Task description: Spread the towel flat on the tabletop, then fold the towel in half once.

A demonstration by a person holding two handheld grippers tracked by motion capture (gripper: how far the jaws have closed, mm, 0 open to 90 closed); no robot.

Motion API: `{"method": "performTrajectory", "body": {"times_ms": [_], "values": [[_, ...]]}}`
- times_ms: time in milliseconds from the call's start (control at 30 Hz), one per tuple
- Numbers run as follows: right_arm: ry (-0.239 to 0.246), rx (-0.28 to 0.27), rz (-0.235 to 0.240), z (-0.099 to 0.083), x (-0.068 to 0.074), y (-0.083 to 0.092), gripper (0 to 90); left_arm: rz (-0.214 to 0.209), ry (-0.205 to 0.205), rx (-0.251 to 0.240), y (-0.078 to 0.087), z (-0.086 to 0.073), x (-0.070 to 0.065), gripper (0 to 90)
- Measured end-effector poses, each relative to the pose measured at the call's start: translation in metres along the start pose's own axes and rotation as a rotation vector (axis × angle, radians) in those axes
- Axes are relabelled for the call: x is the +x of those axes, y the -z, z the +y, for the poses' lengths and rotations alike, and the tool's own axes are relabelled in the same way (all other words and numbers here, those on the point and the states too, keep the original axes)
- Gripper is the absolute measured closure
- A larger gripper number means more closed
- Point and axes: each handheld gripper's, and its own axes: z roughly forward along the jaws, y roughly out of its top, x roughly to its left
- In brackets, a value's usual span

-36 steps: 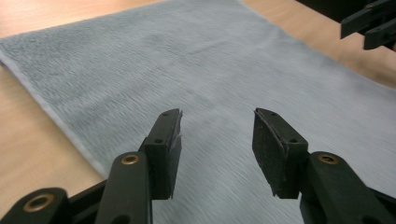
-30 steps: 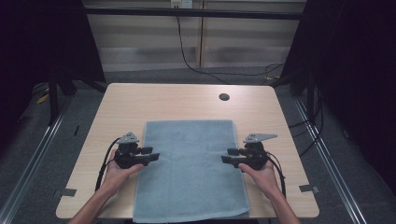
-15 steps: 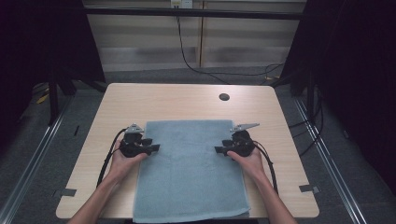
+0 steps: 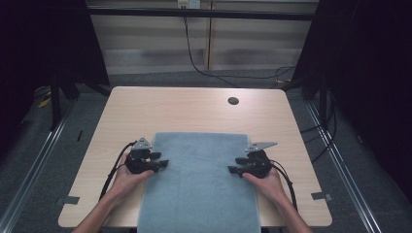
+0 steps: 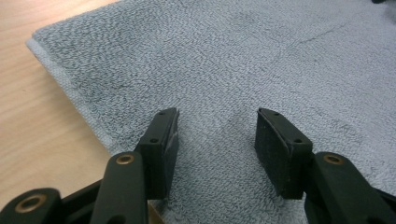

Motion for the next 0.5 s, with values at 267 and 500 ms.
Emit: {"method": "performTrajectory", "body": {"times_ms": [267, 500], "values": [[0.032, 0.038, -0.011, -0.011, 0.016, 0.012, 47.3, -0.046, 0.002, 0.005, 0.008, -0.008, -0.011, 49.6], [0.009, 0.031, 0.025, -0.02, 0.021, 0.02, 47.2, -0.056, -0.015, 0.009, 0.017, -0.018, -0.025, 49.2]]}}
